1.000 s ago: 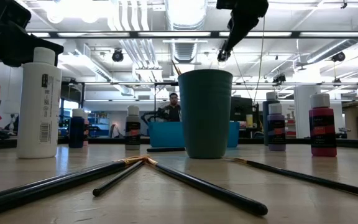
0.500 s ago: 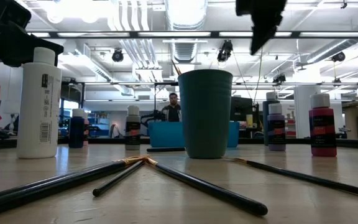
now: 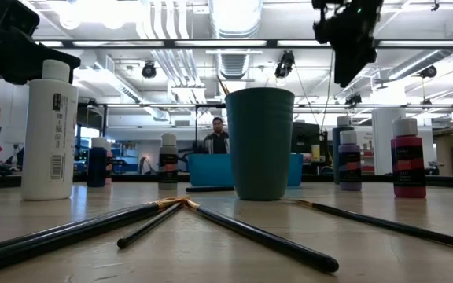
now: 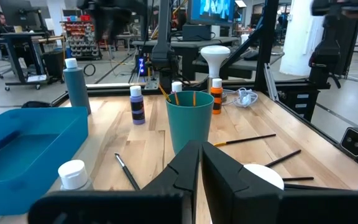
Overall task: Pick & Place Paint Supplies
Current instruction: Put the blue paint bottle into the blue bin
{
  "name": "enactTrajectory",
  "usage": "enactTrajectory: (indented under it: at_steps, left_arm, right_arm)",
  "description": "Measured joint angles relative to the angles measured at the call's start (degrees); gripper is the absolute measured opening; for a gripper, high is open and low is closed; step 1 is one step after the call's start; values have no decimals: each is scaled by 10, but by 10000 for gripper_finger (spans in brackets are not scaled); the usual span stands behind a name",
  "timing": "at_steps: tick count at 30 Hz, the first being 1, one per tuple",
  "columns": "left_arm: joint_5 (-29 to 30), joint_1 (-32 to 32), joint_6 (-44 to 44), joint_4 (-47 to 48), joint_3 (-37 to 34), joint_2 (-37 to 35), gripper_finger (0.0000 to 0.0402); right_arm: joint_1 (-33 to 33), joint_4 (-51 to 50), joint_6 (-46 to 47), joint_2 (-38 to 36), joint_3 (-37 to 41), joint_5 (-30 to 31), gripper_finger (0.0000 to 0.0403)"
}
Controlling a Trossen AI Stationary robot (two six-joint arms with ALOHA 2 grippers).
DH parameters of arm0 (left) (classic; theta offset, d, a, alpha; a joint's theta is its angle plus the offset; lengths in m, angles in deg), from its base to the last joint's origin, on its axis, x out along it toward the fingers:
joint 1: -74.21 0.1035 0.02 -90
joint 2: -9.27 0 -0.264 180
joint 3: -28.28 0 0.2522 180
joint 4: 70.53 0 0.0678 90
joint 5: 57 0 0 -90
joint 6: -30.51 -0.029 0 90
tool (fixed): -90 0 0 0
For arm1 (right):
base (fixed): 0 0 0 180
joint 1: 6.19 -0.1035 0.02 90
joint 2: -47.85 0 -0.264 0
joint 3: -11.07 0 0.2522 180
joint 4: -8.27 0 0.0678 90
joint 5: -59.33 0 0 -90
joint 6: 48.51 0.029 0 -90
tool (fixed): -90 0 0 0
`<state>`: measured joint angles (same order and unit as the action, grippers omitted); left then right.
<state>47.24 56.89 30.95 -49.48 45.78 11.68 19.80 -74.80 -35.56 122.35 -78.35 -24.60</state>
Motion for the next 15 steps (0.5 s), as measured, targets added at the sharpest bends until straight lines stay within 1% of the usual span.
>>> enactTrajectory:
  at_steps: [3, 8, 11, 15]
  left_arm:
    - [0, 0, 0, 0, 0, 0, 26]
    - [0, 0, 0, 0, 0, 0, 26]
    - [0, 0, 0, 0, 0, 0, 26]
    - [0, 0, 0, 0, 0, 0, 26]
  right_arm:
    - [78, -13, -7, 15, -22, -41, 214]
    - [175, -60, -19, 52, -48, -86, 208]
    - [210, -72, -34, 73, -56, -92, 198]
    - [229, -72, -55, 98, -76, -86, 192]
